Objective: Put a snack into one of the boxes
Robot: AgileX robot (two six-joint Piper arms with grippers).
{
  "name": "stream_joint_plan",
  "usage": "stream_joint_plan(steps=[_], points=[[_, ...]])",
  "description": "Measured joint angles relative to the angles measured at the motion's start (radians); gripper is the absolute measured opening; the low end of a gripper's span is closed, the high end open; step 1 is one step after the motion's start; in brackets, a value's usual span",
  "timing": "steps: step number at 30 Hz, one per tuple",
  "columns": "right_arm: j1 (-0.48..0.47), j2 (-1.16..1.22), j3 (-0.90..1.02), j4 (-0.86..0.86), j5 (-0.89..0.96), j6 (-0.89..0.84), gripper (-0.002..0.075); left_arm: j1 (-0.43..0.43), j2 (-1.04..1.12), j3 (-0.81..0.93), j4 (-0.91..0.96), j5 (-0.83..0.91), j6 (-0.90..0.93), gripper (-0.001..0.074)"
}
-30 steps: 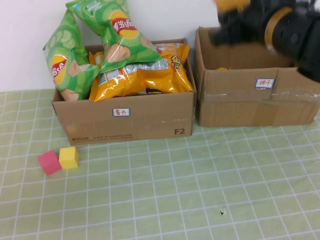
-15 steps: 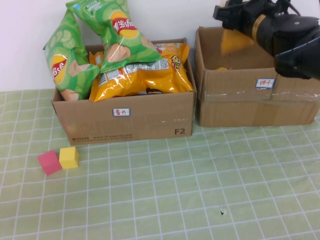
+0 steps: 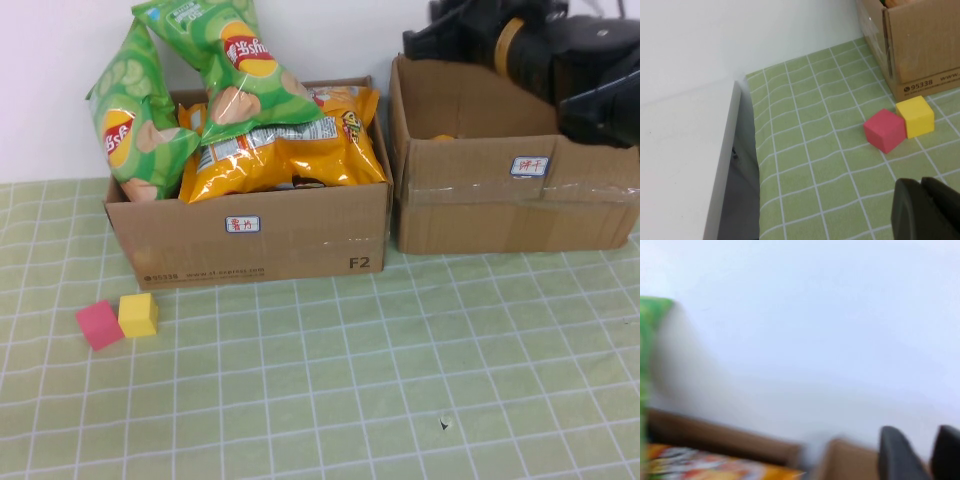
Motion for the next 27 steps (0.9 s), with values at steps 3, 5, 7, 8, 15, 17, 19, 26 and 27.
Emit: stream_joint_plan(steps=[3,5,7,8,15,17,19,26,27], points=[[0.001,-0.038,0.009,-0.005,0.077,-0.141,0.0091,0.0,0.0,0.0,0.0,0.0,0.0,-0.0001],[0.001,-0.068,0.024,0.006,0.184,-0.259,0.0038,0.0,0.0,0.0,0.0,0.0,0.0,-0.0001],[0.001,-0.084,0.028,0.083,0.347,-0.397,0.0015,0.0,0.0,0.0,0.0,-0.001,0.0,-0.0001],[0.001,-0.093,0.028,0.148,0.443,-0.483,0.0009,0.0,0.0,0.0,0.0,-0.001,0.0,-0.0001],[-0.006,-0.118,0.046,0.762,0.82,-0.975,0.0,0.0,0.0,0.0,0.0,-0.001,0.0,-0.0001],[0.003,-0.142,0.073,0.896,0.813,-1.036,-0.0001,0.0,0.0,0.0,0.0,-0.001,0.0,-0.0001],[0.028,-0.175,0.11,0.97,0.796,-1.054,-0.0001,0.0,0.0,0.0,0.0,-0.001,0.0,-0.0001],[0.11,-0.399,0.31,1.027,0.7,-1.026,-0.0001,0.0,0.0,0.0,0.0,-0.001,0.002,-0.0001],[0.115,-0.431,0.344,1.032,0.69,-1.006,-0.0001,0.0,-0.003,0.0,0.0,-0.001,0.002,-0.0001]])
